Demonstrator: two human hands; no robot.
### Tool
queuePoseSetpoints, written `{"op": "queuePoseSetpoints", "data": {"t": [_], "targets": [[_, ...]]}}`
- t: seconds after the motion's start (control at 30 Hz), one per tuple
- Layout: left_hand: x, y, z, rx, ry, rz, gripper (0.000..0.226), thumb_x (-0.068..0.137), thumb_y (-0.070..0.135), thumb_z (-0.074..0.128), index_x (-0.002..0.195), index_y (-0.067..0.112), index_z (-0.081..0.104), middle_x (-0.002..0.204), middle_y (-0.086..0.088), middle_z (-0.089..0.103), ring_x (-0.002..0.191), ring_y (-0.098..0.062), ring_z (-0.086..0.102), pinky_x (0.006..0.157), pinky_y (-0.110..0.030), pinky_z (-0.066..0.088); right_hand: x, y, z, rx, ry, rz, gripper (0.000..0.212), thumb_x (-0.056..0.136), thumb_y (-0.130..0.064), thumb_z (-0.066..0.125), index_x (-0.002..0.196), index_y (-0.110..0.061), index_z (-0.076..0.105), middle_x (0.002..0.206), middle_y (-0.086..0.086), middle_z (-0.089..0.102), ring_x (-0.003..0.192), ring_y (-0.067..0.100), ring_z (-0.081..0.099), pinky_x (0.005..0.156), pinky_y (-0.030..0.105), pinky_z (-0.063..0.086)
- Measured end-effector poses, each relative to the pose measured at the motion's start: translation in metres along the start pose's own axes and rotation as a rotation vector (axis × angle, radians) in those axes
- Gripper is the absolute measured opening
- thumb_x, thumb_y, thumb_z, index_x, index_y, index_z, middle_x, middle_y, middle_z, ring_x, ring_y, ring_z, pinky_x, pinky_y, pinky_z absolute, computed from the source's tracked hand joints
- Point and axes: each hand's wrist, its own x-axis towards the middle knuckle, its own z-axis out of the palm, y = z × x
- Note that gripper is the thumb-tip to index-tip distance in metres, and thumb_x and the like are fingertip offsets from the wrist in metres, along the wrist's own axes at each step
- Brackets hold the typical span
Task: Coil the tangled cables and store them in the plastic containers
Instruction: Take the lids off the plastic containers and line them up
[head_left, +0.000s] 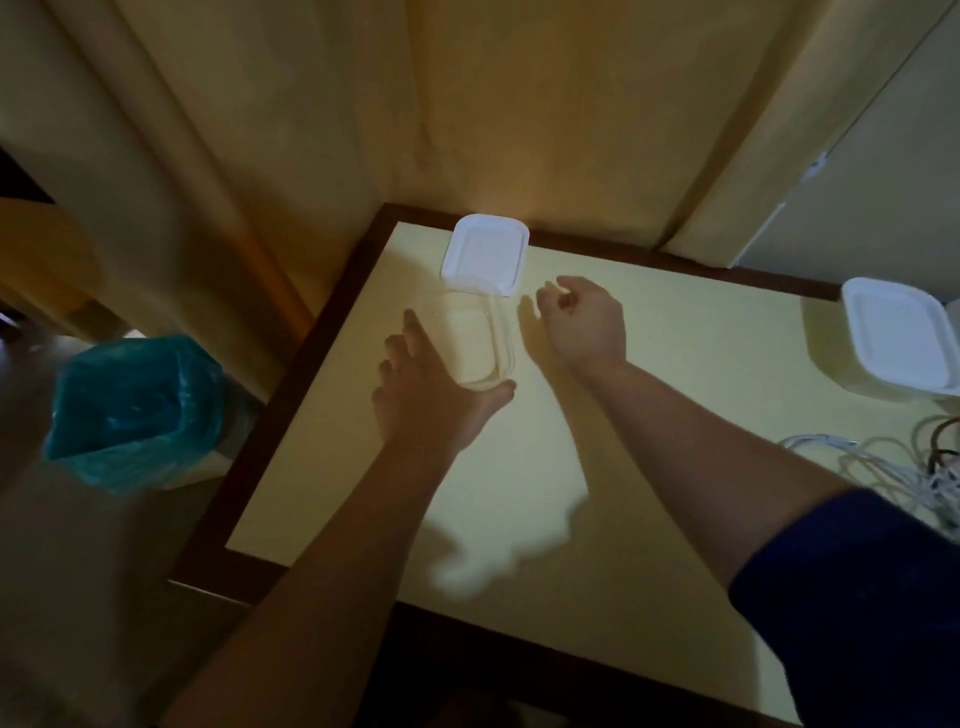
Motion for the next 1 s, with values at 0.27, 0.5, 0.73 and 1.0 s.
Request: {"op": "queuePoseSetpoints", "data": {"t": [0.27,0.5,0.73,1.0], "targets": [[0.046,-0.061,-0.022,-0.154,-0.055,0.148,0.123,0.061,0.067,0.086,0.158,0.022,0.026,0.148,-0.001,0.043,0.133,-0.022,0.047,0.108,-0.043,0.046,0.068,-0.031,0.045,-0.226,-0.097,-0.033,0.052,0.083,-0.061,0.069,0.115,-0.02,0.071,0.106,0.001,0.074,0.104,0.027,0.069,0.089,0.044,0.058],[0.072,-0.093,-0.039,-0.149,-0.109,0.232,0.118,0.059,0.068,0.088,0.155,0.03,0.03,0.147,0.004,0.046,0.133,-0.019,0.046,0.098,-0.029,0.036,0.068,-0.068,0.098,-0.285,-0.11,-0.026,0.051,0.085,-0.064,0.071,0.116,-0.024,0.069,0.108,-0.003,0.073,0.105,0.022,0.068,0.095,0.04,0.053],[0.079,-0.101,-0.055,-0.233,-0.126,0.266,0.117,0.064,0.056,0.092,0.158,0.034,0.027,0.155,0.007,0.041,0.138,-0.015,0.042,0.1,-0.026,0.032,0.069,-0.078,0.1,-0.24,-0.147,0.012,0.044,0.081,-0.06,0.071,0.112,-0.029,0.07,0.102,-0.008,0.072,0.099,0.019,0.065,0.098,0.041,0.05],[0.079,-0.095,-0.061,-0.26,-0.151,0.271,0.121,0.058,0.058,0.093,0.158,0.033,0.029,0.156,0.007,0.042,0.14,-0.016,0.042,0.109,-0.032,0.038,0.062,-0.082,0.083,-0.1,-0.167,0.009,0.06,0.091,-0.063,0.064,0.137,-0.024,0.061,0.131,-0.002,0.068,0.123,0.023,0.062,0.106,0.042,0.047]]}}
